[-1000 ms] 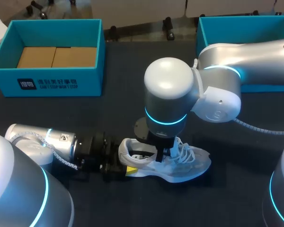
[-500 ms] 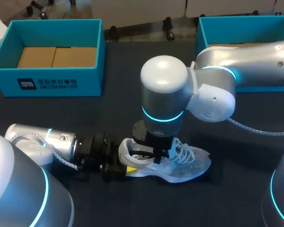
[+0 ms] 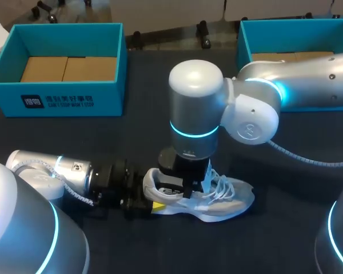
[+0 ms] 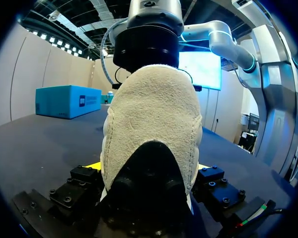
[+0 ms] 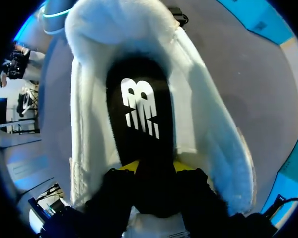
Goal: Take the shoe out of the shoebox, open the shoe tongue, remove and reinsert the insole, then place the shoe into the shoebox
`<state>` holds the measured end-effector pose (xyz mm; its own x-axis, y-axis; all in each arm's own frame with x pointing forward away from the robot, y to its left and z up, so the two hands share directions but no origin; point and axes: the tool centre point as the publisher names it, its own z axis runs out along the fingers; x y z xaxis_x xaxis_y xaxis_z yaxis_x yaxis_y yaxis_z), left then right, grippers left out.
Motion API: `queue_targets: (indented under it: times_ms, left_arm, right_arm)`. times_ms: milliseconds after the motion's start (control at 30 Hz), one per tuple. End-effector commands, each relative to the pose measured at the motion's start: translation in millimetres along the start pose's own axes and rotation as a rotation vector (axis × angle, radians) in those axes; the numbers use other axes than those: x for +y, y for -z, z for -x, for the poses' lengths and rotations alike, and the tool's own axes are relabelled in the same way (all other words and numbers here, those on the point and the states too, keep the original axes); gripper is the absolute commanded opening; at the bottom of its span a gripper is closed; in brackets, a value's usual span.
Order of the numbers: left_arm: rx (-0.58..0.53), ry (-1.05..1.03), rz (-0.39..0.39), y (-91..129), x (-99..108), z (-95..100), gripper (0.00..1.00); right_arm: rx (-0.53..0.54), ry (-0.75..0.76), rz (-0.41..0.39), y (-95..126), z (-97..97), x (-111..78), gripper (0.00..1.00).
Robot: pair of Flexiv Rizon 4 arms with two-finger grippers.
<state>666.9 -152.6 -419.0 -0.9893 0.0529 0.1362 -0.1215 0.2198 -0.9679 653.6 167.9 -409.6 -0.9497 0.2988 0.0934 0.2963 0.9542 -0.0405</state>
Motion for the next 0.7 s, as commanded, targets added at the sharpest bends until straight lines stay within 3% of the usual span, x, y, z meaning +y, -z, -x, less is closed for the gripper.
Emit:
queue_targets:
  times_ms: [33,133,367,700]
  left_arm:
    - [-0.003,0.002,0.001,1,-3,0.6,0.0]
    - [-0.003,0.002,0.001,1,-3,0.6,0.0]
    - [-0.003,0.002,0.001,1,-3,0.6,0.0]
    - [-0.003,0.002,0.001,1,-3,0.6,0.0]
  right_arm:
    - [0.017,0.005,-0.019,-25,-16.9,3.4,0.2]
    - [0.027,0.006,-0.022,-24,-21.3,1.1,0.0]
    - [0.009,0.003,0.015,-10,-26.4,-5.1,0.0]
    - [-0.134,-0.038,0.131,26,-32.0,-13.5,0.0]
